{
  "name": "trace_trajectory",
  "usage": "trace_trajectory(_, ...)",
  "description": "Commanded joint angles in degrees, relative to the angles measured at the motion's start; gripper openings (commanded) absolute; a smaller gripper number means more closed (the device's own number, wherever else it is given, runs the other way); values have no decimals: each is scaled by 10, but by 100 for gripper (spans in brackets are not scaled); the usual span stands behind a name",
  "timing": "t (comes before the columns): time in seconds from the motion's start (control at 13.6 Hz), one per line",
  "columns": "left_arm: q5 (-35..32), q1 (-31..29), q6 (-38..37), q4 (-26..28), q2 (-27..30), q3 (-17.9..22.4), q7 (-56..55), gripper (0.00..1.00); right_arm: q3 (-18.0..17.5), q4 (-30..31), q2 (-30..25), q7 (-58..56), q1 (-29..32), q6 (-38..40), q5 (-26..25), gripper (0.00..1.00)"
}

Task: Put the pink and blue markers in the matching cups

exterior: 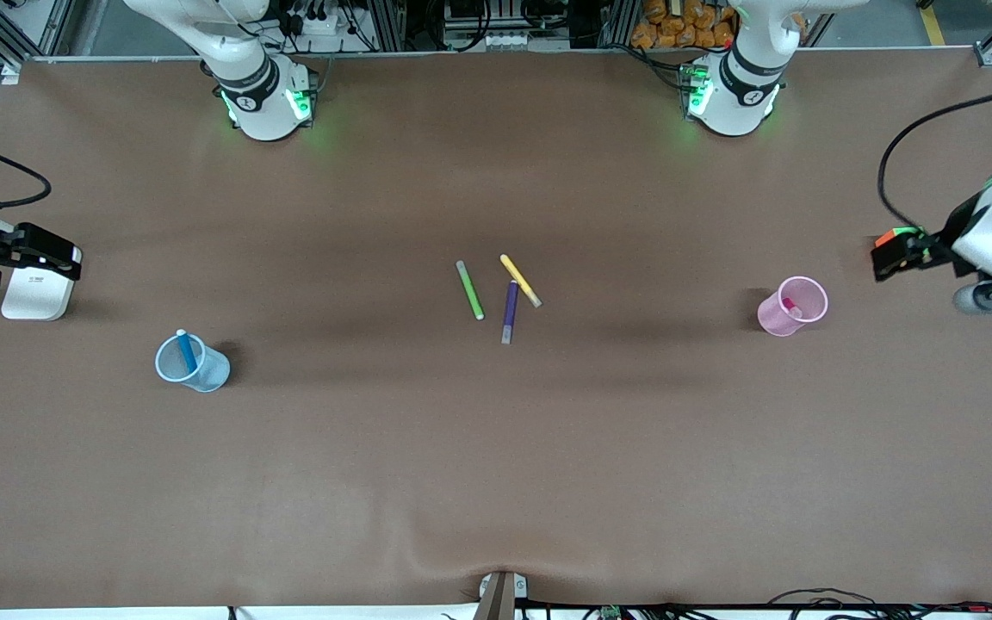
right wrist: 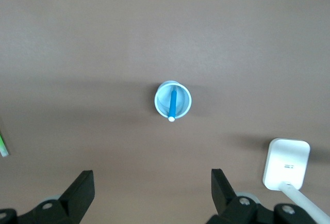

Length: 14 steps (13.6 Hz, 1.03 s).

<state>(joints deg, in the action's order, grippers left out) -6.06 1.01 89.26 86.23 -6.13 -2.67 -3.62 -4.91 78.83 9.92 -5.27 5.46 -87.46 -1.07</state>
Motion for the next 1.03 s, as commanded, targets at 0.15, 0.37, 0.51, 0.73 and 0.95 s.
trace_trajectory(0.15,24,15,-106,3,57,13,48,100,19,131,-82,13,0,-83,43,100)
trace_trajectory(0.37,59,15,-109,44,102,32,57,100,20,152,-95,13,0,-99,42,100)
trace_trajectory(0.51,58,18,-109,45,105,33,60,100,20,150,-95,11,-2,-92,41,100)
trace_trajectory(0.73,54,18,-106,65,119,41,62,100,19,149,-93,8,1,-74,40,100)
trace_trajectory(0.95,55,18,-88,69,122,42,61,100,19,149,-93,7,1,-71,40,100)
